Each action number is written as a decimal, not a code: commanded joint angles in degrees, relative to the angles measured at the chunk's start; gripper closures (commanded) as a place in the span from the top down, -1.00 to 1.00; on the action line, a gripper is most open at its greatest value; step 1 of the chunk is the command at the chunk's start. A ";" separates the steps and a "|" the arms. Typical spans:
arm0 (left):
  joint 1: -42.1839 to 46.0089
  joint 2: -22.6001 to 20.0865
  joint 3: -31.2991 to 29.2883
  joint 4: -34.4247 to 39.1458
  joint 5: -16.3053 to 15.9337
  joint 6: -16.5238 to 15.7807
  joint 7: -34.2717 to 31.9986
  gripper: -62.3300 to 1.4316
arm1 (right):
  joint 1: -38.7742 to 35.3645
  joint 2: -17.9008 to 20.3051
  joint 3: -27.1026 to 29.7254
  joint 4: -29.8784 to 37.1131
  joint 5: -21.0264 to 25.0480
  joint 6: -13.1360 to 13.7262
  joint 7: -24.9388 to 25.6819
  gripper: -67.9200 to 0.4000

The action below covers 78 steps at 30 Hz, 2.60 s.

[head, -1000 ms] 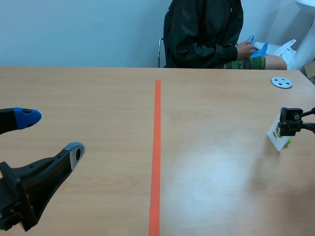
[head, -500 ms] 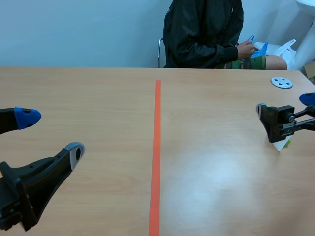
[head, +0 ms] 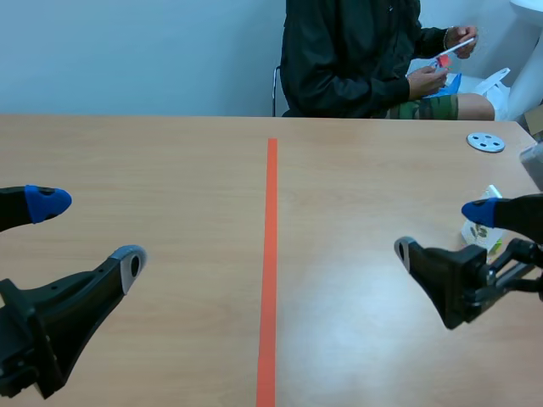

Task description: Sort the leaf by its shape. The table is split by an orange tape line. A compound leaf with several leaflets goes to the left side, a simple leaf with one blade goes to the right side. Return to the home posture when a red brick is placed on the table.

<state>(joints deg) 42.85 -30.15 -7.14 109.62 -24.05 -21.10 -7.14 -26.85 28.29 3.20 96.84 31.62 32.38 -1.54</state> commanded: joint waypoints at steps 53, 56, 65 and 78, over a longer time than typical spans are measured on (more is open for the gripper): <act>-0.17 0.57 0.24 0.70 -0.35 0.37 -0.70 1.00 | -1.73 -0.35 0.48 13.38 5.03 -0.22 -9.03 1.00; -0.17 0.57 0.24 0.70 -0.35 0.37 -0.61 1.00 | -1.73 -0.35 0.48 13.38 5.05 -0.22 -9.03 1.00; -0.17 0.57 0.24 0.70 -0.35 0.37 -0.59 1.00 | -1.70 -0.37 0.48 13.35 5.03 -0.22 -9.05 1.00; -0.17 0.57 0.24 0.70 -0.35 0.37 -0.57 1.00 | -1.70 -0.37 0.48 13.35 5.01 -0.22 -9.07 1.00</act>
<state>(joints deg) 42.85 -29.95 -7.14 109.62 -24.08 -21.02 -7.09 -29.26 27.33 3.25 109.78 35.62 32.18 -11.68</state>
